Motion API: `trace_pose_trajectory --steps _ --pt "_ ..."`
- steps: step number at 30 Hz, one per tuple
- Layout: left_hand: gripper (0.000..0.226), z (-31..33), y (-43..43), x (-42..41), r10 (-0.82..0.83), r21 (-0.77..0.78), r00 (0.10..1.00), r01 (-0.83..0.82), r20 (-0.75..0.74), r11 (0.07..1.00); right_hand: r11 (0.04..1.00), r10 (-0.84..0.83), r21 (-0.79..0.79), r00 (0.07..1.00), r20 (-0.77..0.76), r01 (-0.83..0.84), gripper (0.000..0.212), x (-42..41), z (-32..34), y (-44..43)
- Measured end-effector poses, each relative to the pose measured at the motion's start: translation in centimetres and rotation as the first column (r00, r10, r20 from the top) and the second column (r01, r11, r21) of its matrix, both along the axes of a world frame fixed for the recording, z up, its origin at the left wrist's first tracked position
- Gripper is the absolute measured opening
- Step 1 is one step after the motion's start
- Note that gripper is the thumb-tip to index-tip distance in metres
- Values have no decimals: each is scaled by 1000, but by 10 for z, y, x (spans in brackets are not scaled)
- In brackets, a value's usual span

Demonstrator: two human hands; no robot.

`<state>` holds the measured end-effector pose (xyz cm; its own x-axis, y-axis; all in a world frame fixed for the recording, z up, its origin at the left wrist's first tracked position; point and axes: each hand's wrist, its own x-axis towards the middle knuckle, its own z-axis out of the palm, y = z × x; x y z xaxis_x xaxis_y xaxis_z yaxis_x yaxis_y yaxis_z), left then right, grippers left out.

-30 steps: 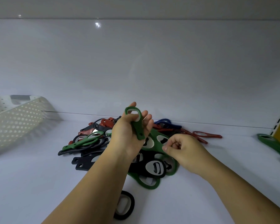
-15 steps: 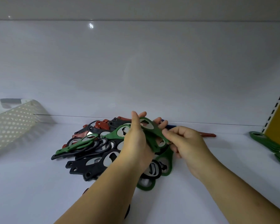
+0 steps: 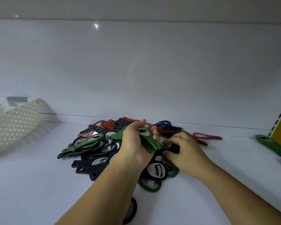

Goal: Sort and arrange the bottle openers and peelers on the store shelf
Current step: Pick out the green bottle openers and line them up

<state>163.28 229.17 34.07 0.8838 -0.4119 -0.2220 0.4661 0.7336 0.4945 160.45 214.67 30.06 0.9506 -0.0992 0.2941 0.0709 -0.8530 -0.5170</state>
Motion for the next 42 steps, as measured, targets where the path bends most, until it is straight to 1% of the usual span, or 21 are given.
trace_pose_trajectory --steps 3,6,7,9,13,15,17,18,20,22,23,25,26,27,29,30,31,33,36,39,42 --pt "36 1 -2 0 32 -26 999 -33 -19 999 999 -8 -39 997 75 11 16 4 -1 0" --pt "22 4 -3 -3 8 -19 999 -9 -39 1000 999 -29 -12 980 198 32 12 6 1 0" --pt "18 3 -3 -3 -12 20 999 13 -39 1000 998 -58 33 968 244 52 11 6 3 0" --pt "22 0 -1 -1 -69 118 997 70 -19 990 979 -154 180 933 324 98 12 4 10 -4" --pt "31 -3 -2 0 -133 292 990 115 43 949 854 -373 497 846 382 152 19 -4 28 -19" --pt "31 -3 -4 0 -155 355 984 116 85 928 748 -428 655 833 351 108 25 -6 33 -25" --pt "33 -3 -6 0 -209 382 972 153 109 911 628 -354 778 891 283 2 27 -9 36 -26" --pt "36 -3 -6 -2 -248 405 961 182 118 896 608 -260 793 932 254 -46 26 -11 37 -23" --pt "36 0 -7 -8 -380 448 911 275 161 850 660 -68 742 976 209 -113 25 -14 34 -14" --pt "27 3 -7 -15 -494 477 840 346 227 808 704 -3 698 983 182 -127 22 -16 31 -7" --pt "24 3 -7 -16 -512 472 823 360 246 805 695 -8 707 982 189 -131 20 -16 31 -7" --pt "32 2 -6 -13 -474 424 847 347 242 837 643 -36 752 975 219 -145 20 -14 33 -12" --pt "36 2 -5 -11 -434 383 874 332 220 862 656 -45 741 973 226 -142 22 -13 33 -16" --pt "38 2 -5 -8 -401 336 895 323 197 885 712 -48 692 974 220 -121 24 -11 32 -21" --pt "40 3 -4 -5 -361 243 919 318 158 916 886 20 454 986 163 -93 35 -10 29 -27" --pt "41 4 -3 -5 -350 201 926 320 140 926 952 82 288 993 84 -103 44 -9 26 -28" --pt "41 4 -3 -4 -343 169 931 321 122 932 983 133 131 991 -19 -130 52 -10 25 -27" --pt "38 6 -2 -6 -341 128 935 328 99 936 977 187 -65 966 -178 -201 58 -15 27 -21" --pt "28 7 0 -8 -356 74 929 350 102 934 949 209 -200 962 -173 -242 50 -17 26 -17" --pt "35 4 0 -5 -301 67 948 295 107 953 952 179 -221 972 -154 -210 35 -16 25 -18" --pt "35 3 -1 -3 -205 61 973 199 110 978 968 152 -172 972 -177 -183 29 -19 27 -24"
